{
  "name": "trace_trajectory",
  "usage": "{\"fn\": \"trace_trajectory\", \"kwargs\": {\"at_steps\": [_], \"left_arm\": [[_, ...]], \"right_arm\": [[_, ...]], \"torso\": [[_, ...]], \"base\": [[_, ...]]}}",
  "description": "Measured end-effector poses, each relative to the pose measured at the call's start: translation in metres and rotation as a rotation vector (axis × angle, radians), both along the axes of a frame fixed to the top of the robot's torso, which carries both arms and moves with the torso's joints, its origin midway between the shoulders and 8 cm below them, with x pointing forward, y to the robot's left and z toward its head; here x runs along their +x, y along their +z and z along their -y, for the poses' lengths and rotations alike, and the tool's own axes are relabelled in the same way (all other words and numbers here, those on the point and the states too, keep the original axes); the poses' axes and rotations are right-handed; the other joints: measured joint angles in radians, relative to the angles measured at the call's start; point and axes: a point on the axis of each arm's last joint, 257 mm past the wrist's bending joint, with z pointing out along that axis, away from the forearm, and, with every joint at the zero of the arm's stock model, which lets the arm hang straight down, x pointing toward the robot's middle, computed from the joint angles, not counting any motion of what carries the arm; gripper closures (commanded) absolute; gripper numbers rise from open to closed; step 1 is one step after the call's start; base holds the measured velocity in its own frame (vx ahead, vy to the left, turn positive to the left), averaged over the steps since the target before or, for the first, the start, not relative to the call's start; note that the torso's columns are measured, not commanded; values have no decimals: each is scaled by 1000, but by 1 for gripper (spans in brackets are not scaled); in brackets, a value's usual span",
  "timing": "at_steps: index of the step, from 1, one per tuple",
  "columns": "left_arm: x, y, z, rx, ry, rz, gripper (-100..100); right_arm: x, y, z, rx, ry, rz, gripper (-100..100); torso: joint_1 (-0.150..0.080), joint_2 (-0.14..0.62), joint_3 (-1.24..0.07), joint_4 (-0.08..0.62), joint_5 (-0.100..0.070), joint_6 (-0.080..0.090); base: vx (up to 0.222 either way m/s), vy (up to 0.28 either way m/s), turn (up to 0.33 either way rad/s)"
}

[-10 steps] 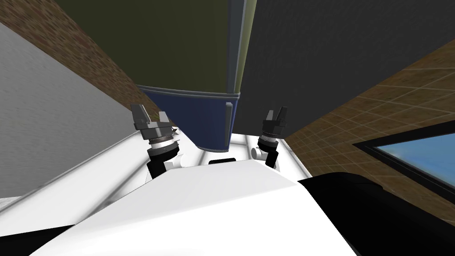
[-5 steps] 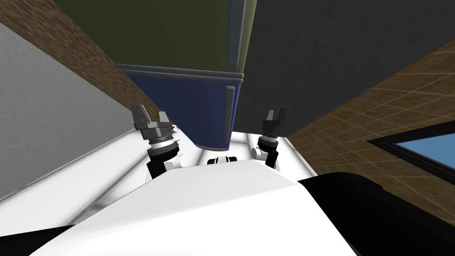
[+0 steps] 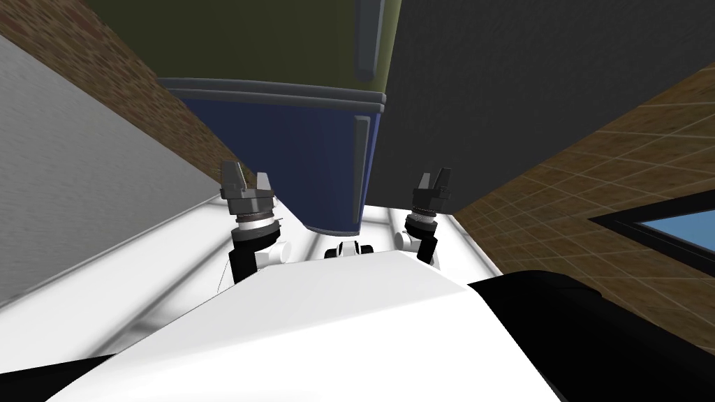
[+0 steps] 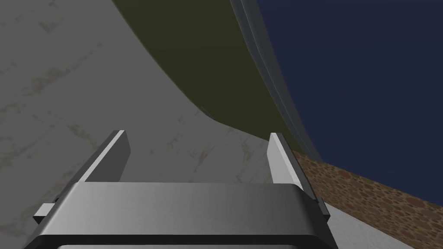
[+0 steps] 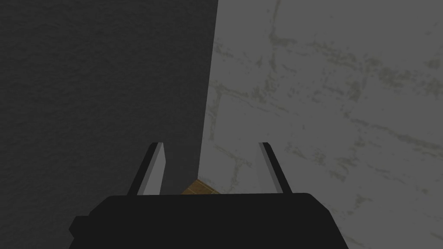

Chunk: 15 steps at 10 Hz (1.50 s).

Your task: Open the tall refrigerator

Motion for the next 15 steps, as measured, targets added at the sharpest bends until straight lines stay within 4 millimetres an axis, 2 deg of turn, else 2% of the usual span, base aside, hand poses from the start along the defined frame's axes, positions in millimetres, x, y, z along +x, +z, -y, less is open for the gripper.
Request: {"fn": "trace_trajectory", "kwargs": {"at_steps": [4,8,15], "left_arm": [[17,7,19,87,-26,-21,-100],[36,23,31,135,-23,-27,-100],[60,49,42,153,4,-38,-100]], "right_arm": [[0,0,0,0,0,0,0],[0,0,0,0,0,0,0],[0,0,0,0,0,0,0]], "torso": [[0,1,0,0,0,0],[0,0,0,0,0,0],[1,0,0,0,0,0]], "base": [[0,-54,8],[3,-65,10],[0,-56,9]]}}
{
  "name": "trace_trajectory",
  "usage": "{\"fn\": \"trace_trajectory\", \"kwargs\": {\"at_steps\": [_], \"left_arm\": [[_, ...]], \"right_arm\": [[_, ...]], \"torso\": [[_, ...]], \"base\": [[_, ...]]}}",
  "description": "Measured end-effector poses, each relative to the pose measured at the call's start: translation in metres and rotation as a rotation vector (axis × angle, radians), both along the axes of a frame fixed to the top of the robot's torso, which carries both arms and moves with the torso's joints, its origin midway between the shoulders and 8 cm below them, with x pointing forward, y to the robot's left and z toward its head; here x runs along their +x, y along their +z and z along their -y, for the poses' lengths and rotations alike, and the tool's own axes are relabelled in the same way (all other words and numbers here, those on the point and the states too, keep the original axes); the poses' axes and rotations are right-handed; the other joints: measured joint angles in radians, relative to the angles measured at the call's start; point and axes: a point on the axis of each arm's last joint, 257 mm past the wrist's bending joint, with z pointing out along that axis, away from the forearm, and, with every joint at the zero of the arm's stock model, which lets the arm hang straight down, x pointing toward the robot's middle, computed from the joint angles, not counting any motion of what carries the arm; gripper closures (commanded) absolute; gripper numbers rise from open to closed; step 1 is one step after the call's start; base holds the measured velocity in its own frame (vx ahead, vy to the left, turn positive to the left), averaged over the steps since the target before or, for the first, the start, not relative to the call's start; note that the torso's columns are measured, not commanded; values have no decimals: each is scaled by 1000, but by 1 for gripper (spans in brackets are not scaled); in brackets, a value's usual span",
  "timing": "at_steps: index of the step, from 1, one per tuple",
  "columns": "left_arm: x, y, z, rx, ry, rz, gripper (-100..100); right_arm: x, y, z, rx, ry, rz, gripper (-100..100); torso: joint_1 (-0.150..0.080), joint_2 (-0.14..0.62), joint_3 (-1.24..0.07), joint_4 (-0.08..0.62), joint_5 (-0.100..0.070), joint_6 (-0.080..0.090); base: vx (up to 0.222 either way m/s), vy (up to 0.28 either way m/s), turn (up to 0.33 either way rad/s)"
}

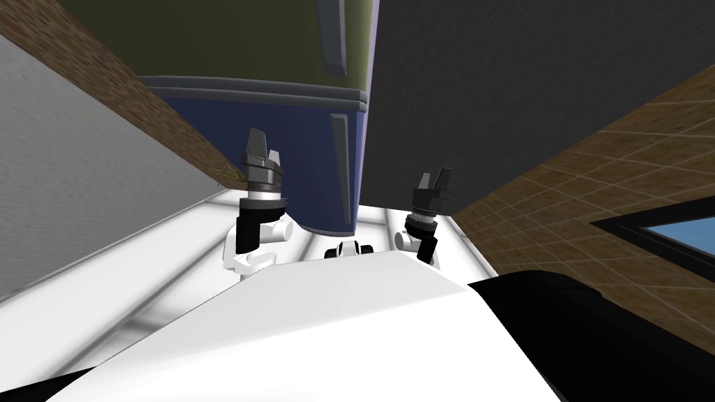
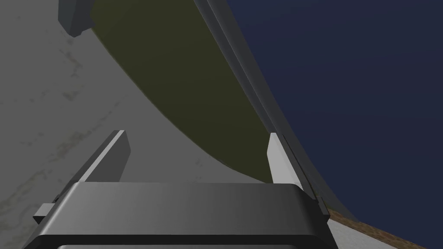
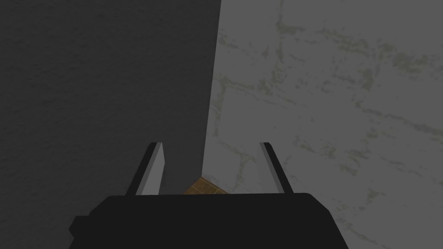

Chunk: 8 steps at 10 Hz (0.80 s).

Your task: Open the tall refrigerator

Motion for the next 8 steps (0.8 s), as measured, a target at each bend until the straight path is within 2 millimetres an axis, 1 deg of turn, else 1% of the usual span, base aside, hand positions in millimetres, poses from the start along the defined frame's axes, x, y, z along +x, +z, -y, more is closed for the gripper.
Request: {"fn": "trace_trajectory", "kwargs": {"at_steps": [3,4,6,8], "left_arm": [[8,13,6,3,12,-3,-100],[11,15,6,4,16,-8,-100],[18,26,11,7,25,-9,-100],[23,32,12,10,33,-17,-100]], "right_arm": [[0,0,0,0,0,0,0],[0,0,0,0,0,0,0],[0,0,0,0,0,0,0],[0,0,0,0,0,0,0]], "torso": [[-1,1,0,0,0,0],[1,0,0,0,0,0],[0,0,0,0,0,0],[1,0,0,0,0,0]], "base": [[-3,-59,9],[4,-44,8],[-3,-59,9],[5,-58,11]]}}
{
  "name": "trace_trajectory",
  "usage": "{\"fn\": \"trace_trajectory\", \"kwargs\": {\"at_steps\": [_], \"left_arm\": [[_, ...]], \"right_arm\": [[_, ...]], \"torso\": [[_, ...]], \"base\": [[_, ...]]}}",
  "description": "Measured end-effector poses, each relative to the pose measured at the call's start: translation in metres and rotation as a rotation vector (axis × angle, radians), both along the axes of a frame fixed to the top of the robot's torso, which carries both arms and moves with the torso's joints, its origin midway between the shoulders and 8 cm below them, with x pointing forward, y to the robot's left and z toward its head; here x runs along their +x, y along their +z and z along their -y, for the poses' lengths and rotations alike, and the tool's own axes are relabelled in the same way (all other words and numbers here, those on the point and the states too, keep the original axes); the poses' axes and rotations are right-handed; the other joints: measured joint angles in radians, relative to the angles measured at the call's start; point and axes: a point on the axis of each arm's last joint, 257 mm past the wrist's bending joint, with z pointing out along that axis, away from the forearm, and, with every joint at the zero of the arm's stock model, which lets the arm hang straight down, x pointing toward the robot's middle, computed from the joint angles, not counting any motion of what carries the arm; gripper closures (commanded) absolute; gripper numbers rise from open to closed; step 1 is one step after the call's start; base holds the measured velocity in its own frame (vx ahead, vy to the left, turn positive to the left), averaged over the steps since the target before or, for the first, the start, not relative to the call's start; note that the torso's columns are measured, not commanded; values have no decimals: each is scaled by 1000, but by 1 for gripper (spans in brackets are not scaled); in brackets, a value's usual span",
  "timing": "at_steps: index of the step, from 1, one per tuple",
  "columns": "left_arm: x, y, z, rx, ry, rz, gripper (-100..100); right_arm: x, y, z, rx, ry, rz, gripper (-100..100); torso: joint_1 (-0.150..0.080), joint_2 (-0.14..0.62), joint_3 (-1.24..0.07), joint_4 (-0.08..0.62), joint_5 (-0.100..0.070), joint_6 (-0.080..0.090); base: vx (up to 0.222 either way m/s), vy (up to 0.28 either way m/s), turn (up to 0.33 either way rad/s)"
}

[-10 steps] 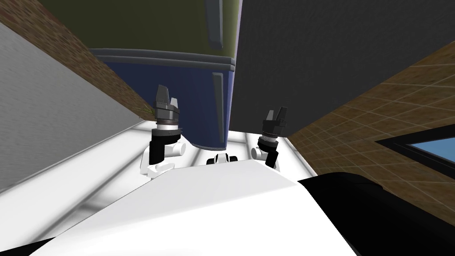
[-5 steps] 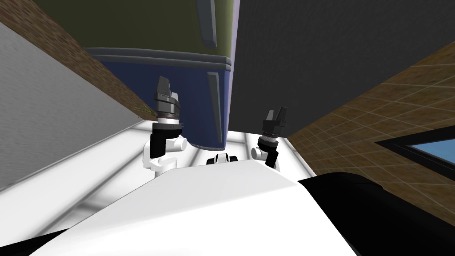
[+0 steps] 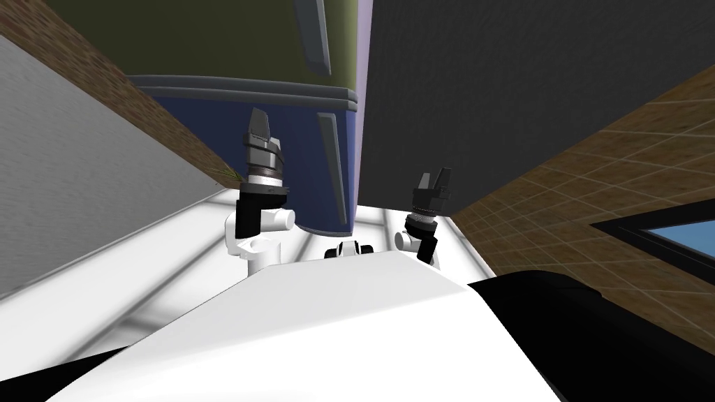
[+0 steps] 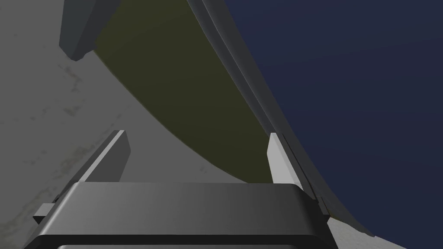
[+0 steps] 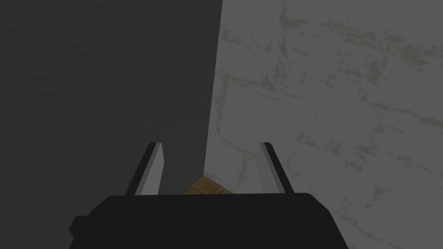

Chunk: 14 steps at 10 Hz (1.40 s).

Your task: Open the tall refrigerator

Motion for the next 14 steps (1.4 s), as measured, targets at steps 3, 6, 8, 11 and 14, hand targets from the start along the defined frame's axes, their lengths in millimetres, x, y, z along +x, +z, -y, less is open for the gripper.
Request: {"fn": "trace_trajectory", "kwargs": {"at_steps": [3,6,8,11,14], "left_arm": [[9,12,7,6,13,-9,-100],[18,24,11,11,25,-20,-100],[23,28,14,14,34,-32,-100],[30,40,19,21,49,-48,-100],[38,52,24,31,64,-62,-100]], "right_arm": [[0,0,0,0,0,0,0],[0,0,0,0,0,0,0],[0,0,0,0,0,0,0],[0,0,0,0,0,0,0],[0,0,0,0,0,0,0]], "torso": [[0,1,0,0,0,0],[-2,0,0,0,0,0],[0,0,0,0,0,0],[0,0,0,0,0,0],[0,1,1,0,0,0]], "base": [[0,-52,6],[-2,-59,10],[0,-57,10],[2,-58,10],[-5,-59,8]]}}
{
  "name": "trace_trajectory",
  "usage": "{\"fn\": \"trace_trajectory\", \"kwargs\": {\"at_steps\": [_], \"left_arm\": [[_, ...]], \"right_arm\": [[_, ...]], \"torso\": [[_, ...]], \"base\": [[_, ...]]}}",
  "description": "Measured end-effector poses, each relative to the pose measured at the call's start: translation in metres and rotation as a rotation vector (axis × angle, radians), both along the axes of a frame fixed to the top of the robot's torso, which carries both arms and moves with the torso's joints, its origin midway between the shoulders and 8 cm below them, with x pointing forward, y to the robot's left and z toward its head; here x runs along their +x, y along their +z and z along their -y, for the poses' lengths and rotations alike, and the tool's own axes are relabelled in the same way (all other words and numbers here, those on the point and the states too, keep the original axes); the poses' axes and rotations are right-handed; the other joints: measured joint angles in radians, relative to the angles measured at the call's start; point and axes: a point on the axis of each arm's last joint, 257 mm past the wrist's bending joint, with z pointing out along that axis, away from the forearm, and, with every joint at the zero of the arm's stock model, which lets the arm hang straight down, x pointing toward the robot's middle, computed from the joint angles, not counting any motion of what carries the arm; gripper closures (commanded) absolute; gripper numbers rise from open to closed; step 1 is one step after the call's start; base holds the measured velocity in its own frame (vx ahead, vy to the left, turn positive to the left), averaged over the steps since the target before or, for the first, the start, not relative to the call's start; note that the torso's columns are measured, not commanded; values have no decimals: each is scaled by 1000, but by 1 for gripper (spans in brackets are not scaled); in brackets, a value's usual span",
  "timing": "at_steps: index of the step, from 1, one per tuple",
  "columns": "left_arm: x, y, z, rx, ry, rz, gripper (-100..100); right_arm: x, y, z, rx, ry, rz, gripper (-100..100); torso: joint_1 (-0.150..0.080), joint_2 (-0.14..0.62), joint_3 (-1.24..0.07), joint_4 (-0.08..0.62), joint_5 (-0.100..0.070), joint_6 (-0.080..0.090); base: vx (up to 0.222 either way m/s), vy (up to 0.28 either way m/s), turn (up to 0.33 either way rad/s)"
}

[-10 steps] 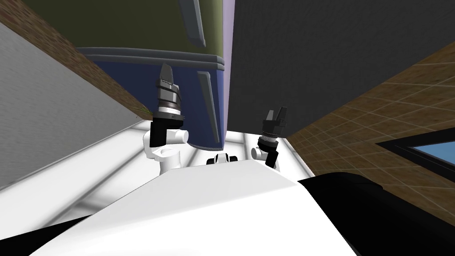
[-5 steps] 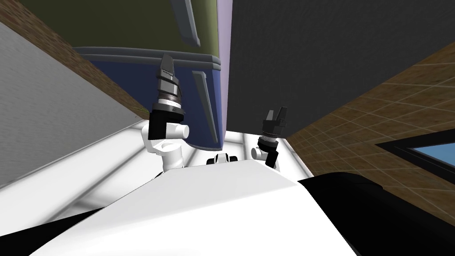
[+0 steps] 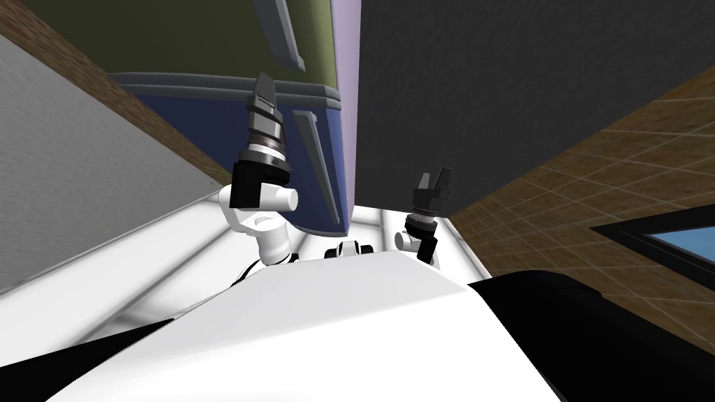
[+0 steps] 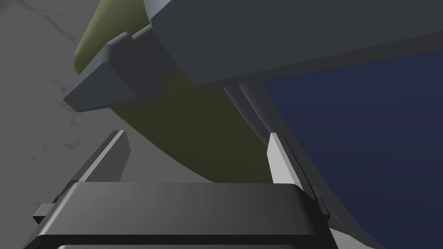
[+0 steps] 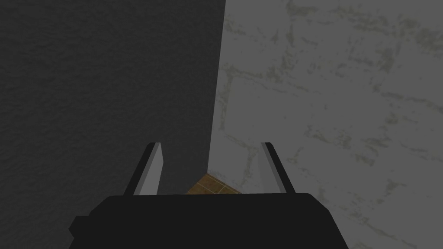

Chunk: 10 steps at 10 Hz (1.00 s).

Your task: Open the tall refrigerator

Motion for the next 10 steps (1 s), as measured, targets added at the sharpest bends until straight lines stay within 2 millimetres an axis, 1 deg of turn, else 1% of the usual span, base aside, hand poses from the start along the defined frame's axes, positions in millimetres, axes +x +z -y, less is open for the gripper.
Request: {"fn": "trace_trajectory", "kwargs": {"at_steps": [4,6,9,10], "left_arm": [[7,22,7,21,29,-14,-100],[11,30,8,30,45,-26,-100],[12,41,9,48,72,-33,-100],[13,40,8,48,76,-36,-100]], "right_arm": [[0,0,0,0,0,0,0],[0,0,0,0,0,0,0],[0,0,0,0,0,0,0],[0,0,0,0,0,0,0]], "torso": [[0,-1,-1,0,0,0],[0,-1,-1,0,0,0],[-6,0,0,1,-3,3],[-5,0,0,0,-3,2]], "base": [[0,-70,10],[3,-48,17],[-2,-32,12],[30,14,1]]}}
